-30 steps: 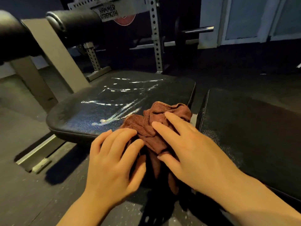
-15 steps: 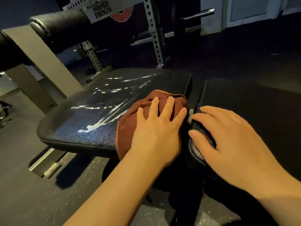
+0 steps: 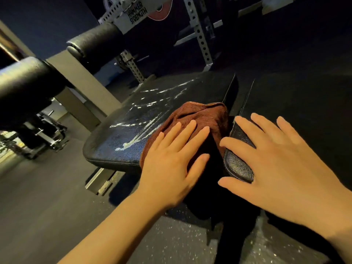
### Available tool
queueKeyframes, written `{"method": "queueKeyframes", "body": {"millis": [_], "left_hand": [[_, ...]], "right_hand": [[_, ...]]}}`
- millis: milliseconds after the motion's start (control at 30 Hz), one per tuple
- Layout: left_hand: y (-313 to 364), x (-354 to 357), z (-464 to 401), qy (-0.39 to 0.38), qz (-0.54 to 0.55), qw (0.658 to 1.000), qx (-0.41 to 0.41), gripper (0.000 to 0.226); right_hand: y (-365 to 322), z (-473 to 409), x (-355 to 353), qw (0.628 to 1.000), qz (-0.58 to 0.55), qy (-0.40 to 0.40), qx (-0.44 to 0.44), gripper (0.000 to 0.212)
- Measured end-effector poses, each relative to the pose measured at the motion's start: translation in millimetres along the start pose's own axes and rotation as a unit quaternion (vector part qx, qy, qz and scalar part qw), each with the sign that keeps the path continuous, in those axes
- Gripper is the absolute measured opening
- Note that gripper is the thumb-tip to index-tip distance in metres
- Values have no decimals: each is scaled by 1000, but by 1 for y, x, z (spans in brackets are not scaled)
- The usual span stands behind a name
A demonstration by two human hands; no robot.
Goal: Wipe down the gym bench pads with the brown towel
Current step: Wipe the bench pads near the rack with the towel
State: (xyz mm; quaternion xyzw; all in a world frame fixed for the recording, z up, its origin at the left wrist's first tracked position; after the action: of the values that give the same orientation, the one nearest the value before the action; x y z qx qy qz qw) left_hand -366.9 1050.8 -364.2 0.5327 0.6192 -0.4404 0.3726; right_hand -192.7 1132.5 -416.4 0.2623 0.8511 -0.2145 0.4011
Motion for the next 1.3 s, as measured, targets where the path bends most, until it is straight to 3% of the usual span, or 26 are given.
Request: {"method": "queueKeyframes", "body": {"millis": [133, 300, 400, 533, 633, 733, 833, 1000, 1133, 1300], "left_hand": [[1, 2, -5, 0, 0, 1000, -3, 55], [0, 3, -35, -108, 4, 993, -45, 63], [2, 3, -40, -104, -3, 994, -35, 66], [-2, 6, -27, -39, -22, 999, -16, 72], [-5, 11, -13, 90, -13, 996, 24, 65], [-20, 22, 6, 224, -29, 969, 95, 56], [-32, 29, 14, 306, -50, 939, 151, 54], [-46, 34, 16, 353, -68, 910, 204, 56], [-79, 37, 26, 374, -77, 900, 208, 52], [-115, 42, 36, 390, -84, 895, 198, 49]], "right_hand": [[-3, 2, 2, 999, -11, 33, -3, 67], [-2, 4, 4, 1000, -9, 27, 4, 66], [-2, 4, 2, 1000, -3, 18, 8, 65], [-3, 3, -1, 1000, 15, 3, 3, 63], [-3, 5, -4, 1000, 25, -1, 1, 61], [-6, 5, -8, 999, 35, -7, 1, 61], [-5, 6, -9, 999, 50, -19, -3, 61], [-9, 10, -15, 998, 60, -31, 6, 65], [-34, 5, -23, 999, -22, 30, -8, 61], [-97, -24, 2, 991, -3, 55, -126, 64]]}}
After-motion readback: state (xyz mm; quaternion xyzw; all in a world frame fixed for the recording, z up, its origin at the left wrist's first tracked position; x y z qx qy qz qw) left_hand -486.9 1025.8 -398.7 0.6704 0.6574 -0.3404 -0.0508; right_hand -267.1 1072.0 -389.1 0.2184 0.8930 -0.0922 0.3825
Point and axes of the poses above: each hand's wrist, its own z-axis away from the middle knuckle, its own x-axis out of the palm, y = z × x, the point moved 2 cm from there along -z, towards the middle knuckle, and after that the axes turned 6 degrees about y, right-handed, at the moved point
